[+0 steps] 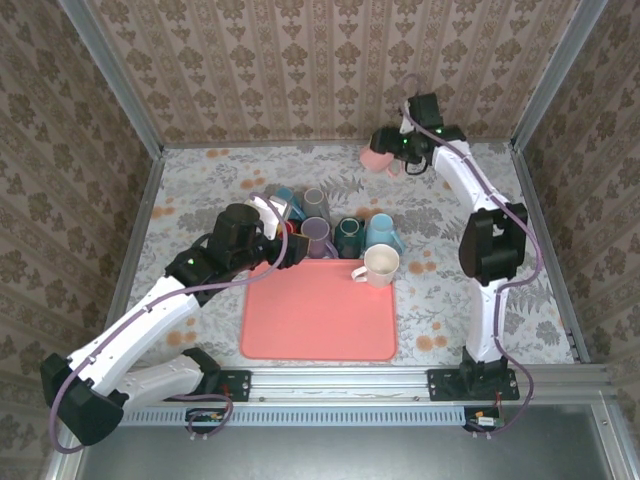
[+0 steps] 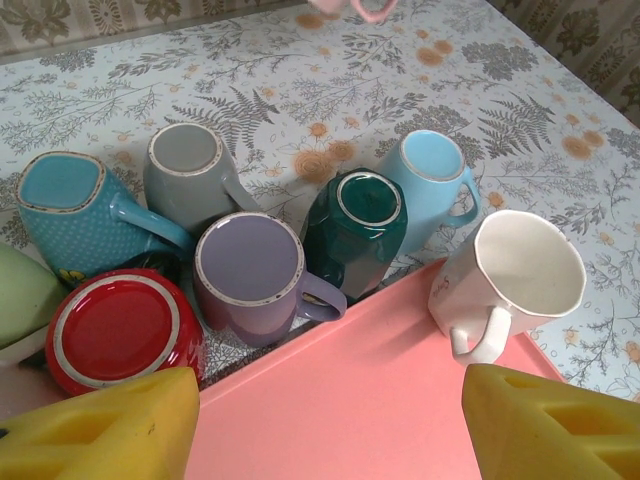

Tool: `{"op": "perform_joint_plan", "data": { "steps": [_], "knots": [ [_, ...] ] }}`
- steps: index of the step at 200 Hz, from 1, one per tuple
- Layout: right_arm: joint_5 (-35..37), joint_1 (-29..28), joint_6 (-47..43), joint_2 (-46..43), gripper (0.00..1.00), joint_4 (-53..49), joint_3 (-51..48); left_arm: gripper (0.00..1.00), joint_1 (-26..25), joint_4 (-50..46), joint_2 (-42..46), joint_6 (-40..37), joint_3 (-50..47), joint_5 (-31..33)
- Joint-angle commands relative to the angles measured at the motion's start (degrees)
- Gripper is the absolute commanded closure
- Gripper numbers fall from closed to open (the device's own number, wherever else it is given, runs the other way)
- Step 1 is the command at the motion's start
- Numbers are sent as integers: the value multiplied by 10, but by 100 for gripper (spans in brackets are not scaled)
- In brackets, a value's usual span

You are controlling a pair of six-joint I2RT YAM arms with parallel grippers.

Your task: Turn the mug right side up

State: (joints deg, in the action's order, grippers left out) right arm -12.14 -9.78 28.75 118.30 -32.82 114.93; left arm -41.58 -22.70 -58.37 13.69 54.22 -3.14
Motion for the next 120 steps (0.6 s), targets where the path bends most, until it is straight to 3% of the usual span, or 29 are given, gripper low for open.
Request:
{"op": "perform_joint_plan", "data": {
  "steps": [1,21,62,95,120],
  "knots": [
    [-3,-5,147,-89,73,55,-26,28,2,8,-8,-8,-2,6],
    [-17,-4,237,-149,73,100,-92,29,28,16,-19,37,2,-14],
    [-71,-11,393,-270,74,197,-233,28,95,90,-54,158,28,-206],
    [-101,-19,494,-366,75,255,-341,25,99,270,-84,225,8,-319],
    [-104,-38,532,-429,76,297,-402,25,102,554,-146,376,-38,-410]
  ]
}}
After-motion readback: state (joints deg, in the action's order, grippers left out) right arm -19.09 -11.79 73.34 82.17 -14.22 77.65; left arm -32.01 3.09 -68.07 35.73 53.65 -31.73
